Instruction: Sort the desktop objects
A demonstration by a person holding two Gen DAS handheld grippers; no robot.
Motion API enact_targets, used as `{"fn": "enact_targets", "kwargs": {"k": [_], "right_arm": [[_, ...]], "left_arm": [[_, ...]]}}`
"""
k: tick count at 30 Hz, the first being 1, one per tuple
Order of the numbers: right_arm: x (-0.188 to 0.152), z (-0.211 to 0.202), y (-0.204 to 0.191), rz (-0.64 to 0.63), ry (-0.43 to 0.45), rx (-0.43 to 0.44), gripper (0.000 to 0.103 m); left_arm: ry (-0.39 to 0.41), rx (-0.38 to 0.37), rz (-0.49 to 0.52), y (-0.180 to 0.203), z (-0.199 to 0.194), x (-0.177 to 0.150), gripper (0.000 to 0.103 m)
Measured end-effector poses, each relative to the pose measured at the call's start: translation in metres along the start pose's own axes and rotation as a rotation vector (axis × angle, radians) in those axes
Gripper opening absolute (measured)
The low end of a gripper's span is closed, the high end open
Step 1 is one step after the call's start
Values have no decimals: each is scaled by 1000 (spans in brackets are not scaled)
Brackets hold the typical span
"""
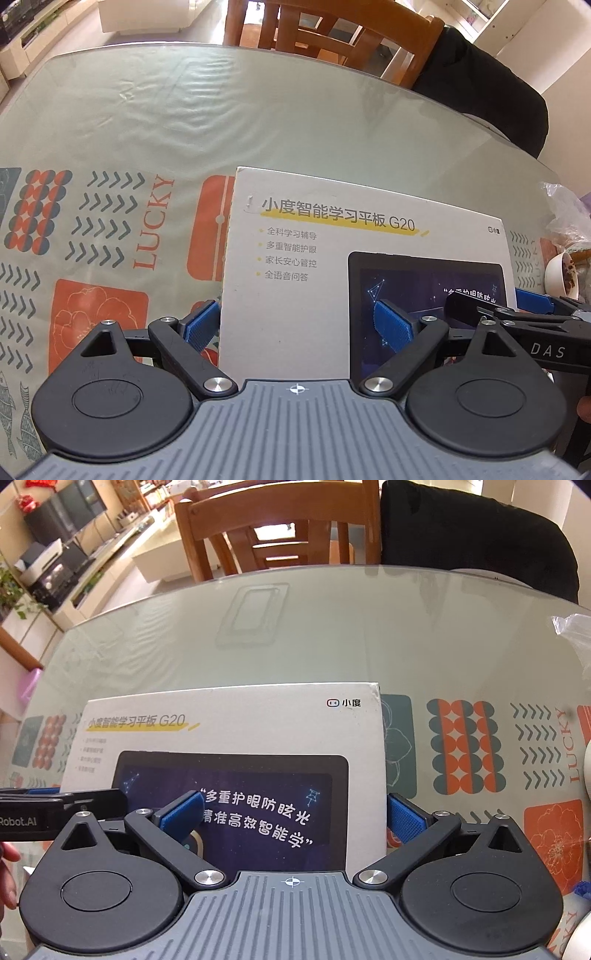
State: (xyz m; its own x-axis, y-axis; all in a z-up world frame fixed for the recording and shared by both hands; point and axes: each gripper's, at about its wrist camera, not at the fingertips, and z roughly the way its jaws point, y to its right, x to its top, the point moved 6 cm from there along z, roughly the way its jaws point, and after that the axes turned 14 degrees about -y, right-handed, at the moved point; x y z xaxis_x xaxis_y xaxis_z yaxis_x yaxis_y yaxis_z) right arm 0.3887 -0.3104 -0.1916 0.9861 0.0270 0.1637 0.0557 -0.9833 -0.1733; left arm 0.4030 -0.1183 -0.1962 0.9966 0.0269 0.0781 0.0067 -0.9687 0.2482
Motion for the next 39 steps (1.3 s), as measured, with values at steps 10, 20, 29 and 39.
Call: {"fn": "enact_targets", "kwargs": {"k": [10,20,29,39], "right_arm": [[5,-26,-11,-23,57,-10,103],[-14,-63,-37,-86,98,-13,103],[-26,-95,-56,-111,147,-17,103],[-39,-113,-73,-139,165,-10,103]], "left_arm": [[49,-6,-8,2,-30,-6,103],[117,16,-18,-6,-74,-38,103],[177,20,-52,-9,-111,-58,103],[207,25,-82,-18,-135,-81,103]]}}
